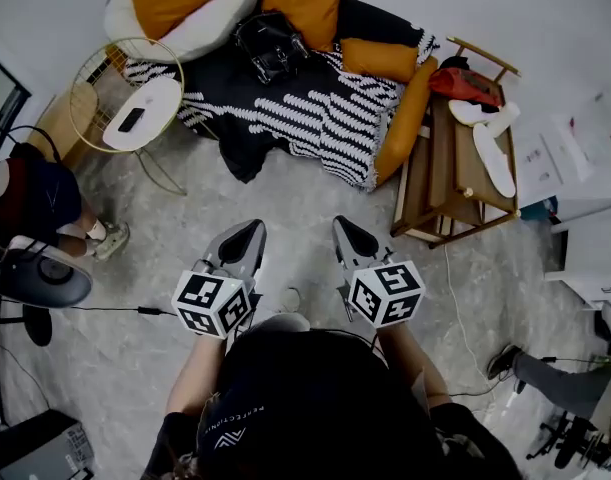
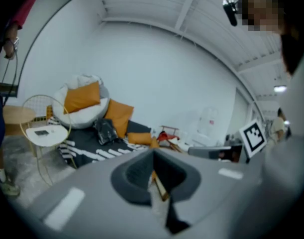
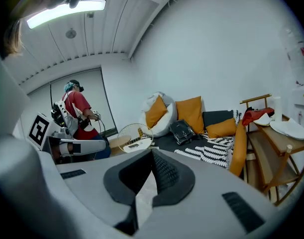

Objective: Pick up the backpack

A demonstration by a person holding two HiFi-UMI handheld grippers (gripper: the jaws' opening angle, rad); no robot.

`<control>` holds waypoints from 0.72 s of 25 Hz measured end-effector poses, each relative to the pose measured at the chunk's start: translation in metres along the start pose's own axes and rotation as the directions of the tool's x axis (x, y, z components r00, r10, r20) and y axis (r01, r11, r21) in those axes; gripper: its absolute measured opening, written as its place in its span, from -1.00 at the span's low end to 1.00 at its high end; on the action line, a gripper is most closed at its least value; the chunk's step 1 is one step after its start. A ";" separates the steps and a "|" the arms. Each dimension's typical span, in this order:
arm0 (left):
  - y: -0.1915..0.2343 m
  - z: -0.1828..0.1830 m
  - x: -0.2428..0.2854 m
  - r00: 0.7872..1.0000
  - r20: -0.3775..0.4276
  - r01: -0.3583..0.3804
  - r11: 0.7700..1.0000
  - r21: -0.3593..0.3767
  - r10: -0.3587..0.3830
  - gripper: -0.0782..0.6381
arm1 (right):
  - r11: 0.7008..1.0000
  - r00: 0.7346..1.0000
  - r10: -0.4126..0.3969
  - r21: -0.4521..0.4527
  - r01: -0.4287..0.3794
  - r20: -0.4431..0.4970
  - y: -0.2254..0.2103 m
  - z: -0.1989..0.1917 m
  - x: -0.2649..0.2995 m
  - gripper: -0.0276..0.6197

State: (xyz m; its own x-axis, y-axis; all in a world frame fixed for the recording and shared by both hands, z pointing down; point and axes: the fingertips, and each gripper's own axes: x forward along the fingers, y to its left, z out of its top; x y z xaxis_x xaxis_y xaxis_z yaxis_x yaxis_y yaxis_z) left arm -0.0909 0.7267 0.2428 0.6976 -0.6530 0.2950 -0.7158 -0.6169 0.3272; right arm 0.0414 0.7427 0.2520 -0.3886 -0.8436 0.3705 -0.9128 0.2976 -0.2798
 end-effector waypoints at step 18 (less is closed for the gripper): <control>0.096 0.057 0.125 0.993 0.035 -0.115 0.993 -0.018 0.116 -0.76 | 1.000 1.000 0.017 -0.015 -0.018 -0.006 -0.097 0.077 0.147 -0.92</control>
State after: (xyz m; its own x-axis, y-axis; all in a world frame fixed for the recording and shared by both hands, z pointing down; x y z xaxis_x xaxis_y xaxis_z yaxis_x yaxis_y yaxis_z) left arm -0.0740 0.5606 0.2600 0.6084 -0.7349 0.2997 -0.7908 -0.5295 0.3071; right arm 0.0826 0.5552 0.2656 -0.4052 -0.8357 0.3706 -0.9077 0.3192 -0.2725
